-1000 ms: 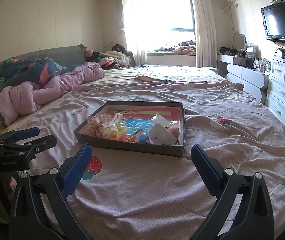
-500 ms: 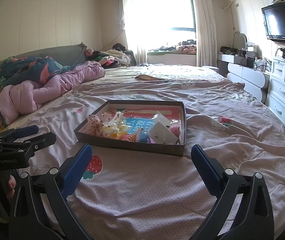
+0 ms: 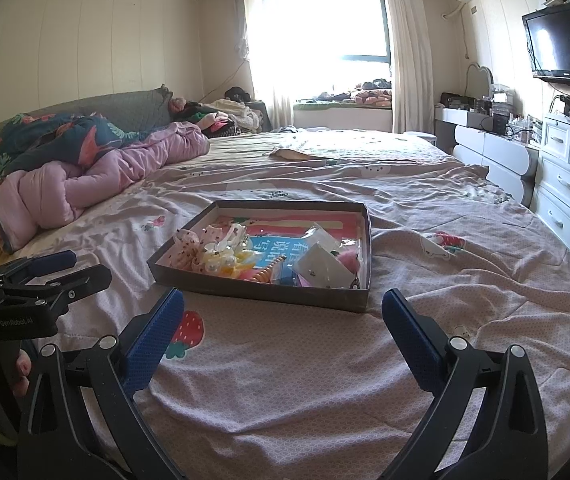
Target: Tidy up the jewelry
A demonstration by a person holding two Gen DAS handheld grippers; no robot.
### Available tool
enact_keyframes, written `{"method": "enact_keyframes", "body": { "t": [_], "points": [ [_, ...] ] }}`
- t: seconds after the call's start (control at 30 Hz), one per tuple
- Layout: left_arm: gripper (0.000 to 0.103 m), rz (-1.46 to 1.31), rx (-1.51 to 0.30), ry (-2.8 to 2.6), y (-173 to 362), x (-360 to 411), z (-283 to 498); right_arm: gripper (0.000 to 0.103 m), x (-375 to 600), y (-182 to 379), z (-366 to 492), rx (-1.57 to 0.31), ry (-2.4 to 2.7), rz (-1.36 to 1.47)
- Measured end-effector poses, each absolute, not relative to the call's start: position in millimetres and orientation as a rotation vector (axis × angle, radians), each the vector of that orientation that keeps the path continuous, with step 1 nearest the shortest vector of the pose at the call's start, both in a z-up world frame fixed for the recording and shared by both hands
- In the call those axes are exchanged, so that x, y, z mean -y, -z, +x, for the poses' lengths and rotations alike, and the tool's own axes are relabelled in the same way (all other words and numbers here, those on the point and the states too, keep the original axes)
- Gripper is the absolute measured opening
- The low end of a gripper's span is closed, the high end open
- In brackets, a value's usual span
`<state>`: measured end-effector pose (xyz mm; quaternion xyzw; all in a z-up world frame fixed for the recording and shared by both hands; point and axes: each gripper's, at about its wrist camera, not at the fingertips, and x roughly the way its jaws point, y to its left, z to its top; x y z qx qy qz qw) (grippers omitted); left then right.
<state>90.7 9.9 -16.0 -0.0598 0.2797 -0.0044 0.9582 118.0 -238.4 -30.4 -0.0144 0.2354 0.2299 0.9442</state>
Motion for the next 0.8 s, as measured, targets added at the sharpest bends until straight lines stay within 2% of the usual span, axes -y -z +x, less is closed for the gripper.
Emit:
{"method": "enact_keyframes", "body": {
  "t": [0.8],
  "points": [
    [0.092,-0.119,-0.562,0.01,15.7,-7.7,90.3,0.096,238.1,30.4,118.3,-0.482,-0.469,-0.03]
  ]
}}
